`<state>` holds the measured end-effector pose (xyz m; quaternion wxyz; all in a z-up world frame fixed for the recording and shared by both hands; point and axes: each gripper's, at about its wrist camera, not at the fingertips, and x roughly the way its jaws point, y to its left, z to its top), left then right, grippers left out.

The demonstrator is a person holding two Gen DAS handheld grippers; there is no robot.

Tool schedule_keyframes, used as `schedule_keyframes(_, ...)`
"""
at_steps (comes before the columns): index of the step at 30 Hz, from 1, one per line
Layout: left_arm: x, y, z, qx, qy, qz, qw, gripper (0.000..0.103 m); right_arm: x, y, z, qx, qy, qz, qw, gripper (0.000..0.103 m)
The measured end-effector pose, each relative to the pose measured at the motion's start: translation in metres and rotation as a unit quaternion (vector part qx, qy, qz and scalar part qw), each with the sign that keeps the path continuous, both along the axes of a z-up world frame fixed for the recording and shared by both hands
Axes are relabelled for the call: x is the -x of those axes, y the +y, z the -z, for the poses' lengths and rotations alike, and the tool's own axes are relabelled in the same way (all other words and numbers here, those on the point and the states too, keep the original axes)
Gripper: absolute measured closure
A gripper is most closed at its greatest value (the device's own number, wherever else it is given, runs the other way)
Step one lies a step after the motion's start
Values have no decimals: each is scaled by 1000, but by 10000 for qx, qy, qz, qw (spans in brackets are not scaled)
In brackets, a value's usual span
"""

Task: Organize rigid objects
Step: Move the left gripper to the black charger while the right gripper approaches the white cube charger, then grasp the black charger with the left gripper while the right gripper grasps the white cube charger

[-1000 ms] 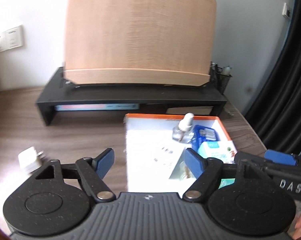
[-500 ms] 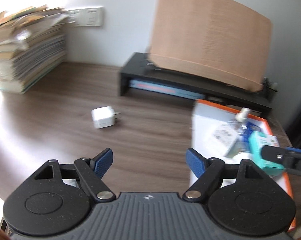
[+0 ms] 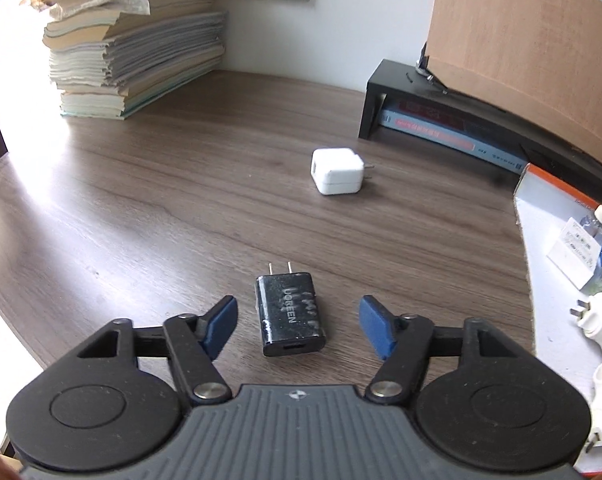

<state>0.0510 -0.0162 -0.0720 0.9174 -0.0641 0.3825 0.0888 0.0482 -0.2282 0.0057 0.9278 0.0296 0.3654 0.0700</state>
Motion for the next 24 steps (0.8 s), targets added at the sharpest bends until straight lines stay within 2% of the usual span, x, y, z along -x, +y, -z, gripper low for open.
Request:
schedule_keyframes(1, -2, 1, 4, 16, 26, -12, 10000, 45, -3, 2, 1, 15, 11, -1, 10000, 15)
schedule_keyframes(3, -4, 5, 10, 111, 27, 34, 9999, 59, -9, 6, 2, 42, 52, 6, 10000, 15)
schedule_keyframes(5, -4, 7, 11, 87, -46, 115, 9999, 67, -15, 12, 4, 44, 91, 3, 9999, 15)
schedule_keyframes(11, -7, 24, 7, 261, -141, 303, 9991, 67, -41, 44, 12, -4, 236, -179, 9996, 15)
schedule_keyframes(18, -15, 61, -19, 334, -389, 306, 9982, 67, -87, 105, 21, -172, 314, -638, 9973, 15)
schedule_keyframes(24, -24, 94, -32, 383, -463, 285, 9978, 67, -134, 157, 44, -177, 480, -865, 9949, 15)
